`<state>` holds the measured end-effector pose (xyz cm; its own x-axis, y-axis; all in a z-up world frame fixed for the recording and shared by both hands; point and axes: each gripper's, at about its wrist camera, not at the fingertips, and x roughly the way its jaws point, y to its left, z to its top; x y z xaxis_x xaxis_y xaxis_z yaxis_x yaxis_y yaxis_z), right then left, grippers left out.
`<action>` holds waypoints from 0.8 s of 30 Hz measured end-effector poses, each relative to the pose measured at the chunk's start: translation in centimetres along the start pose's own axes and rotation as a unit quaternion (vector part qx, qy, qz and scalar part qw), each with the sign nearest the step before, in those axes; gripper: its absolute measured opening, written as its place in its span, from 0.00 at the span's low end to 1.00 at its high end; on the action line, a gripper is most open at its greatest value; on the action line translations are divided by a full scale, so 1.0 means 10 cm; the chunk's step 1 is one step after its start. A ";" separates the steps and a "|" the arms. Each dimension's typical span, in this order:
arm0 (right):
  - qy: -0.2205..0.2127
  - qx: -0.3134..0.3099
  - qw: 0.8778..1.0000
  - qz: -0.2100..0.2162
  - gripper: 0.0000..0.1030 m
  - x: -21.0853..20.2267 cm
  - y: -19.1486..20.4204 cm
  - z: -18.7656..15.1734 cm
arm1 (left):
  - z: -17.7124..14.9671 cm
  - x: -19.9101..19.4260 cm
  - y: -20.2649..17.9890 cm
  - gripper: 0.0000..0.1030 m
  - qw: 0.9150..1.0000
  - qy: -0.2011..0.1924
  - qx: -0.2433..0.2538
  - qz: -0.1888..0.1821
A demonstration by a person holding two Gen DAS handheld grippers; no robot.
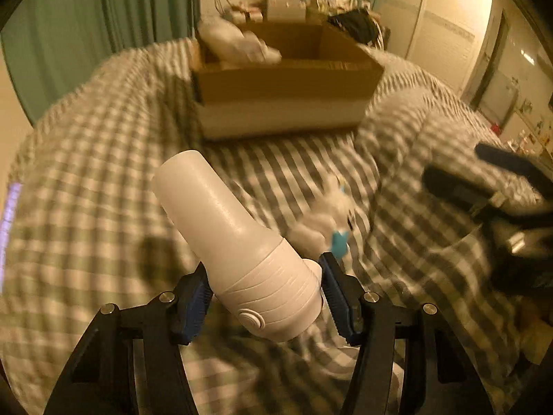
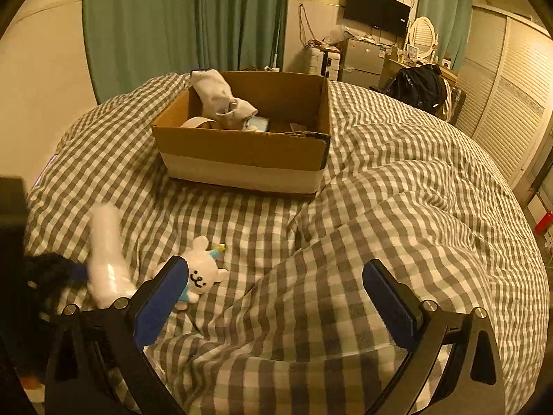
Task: Organize objects
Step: 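Grasp the white bottle with the left gripper while the right gripper grasps the bunny figurine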
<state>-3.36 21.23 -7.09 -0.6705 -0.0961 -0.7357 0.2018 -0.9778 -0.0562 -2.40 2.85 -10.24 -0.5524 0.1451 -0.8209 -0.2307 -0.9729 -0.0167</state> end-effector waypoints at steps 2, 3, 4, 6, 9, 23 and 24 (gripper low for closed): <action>0.006 -0.003 1.000 0.007 0.98 0.03 0.05 0.01 | 0.08 -0.06 0.10 0.59 1.000 -0.013 -0.002 0.017; 0.011 -0.005 1.000 0.013 0.98 0.05 0.09 0.01 | 0.09 -0.09 0.13 0.59 1.000 -0.016 -0.002 0.026; 0.017 -0.007 1.000 0.019 0.98 0.09 0.13 0.01 | 0.10 -0.11 0.21 0.59 0.999 -0.018 0.000 0.037; 0.031 -0.007 0.999 0.029 0.98 0.18 0.20 0.02 | 0.11 -0.13 0.30 0.59 0.998 -0.020 0.007 0.065; 0.053 -0.005 0.998 0.034 0.98 0.35 0.26 0.04 | 0.10 -0.15 0.47 0.59 0.997 -0.020 0.005 0.079; 0.153 -0.054 0.980 0.114 0.81 1.03 0.71 -0.09 | 0.14 0.00 0.46 0.59 0.996 -0.028 0.003 0.082; 0.154 -0.054 0.979 0.120 0.74 1.02 0.72 -0.10 | 0.14 -0.01 0.45 0.59 0.996 -0.028 0.003 0.082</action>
<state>-8.09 13.42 -15.67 -0.3508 -0.2440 -0.9041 0.4133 -0.9067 0.0843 -4.52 -1.30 -9.43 -0.6268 -0.0056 -0.7791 -0.1378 -0.9834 0.1180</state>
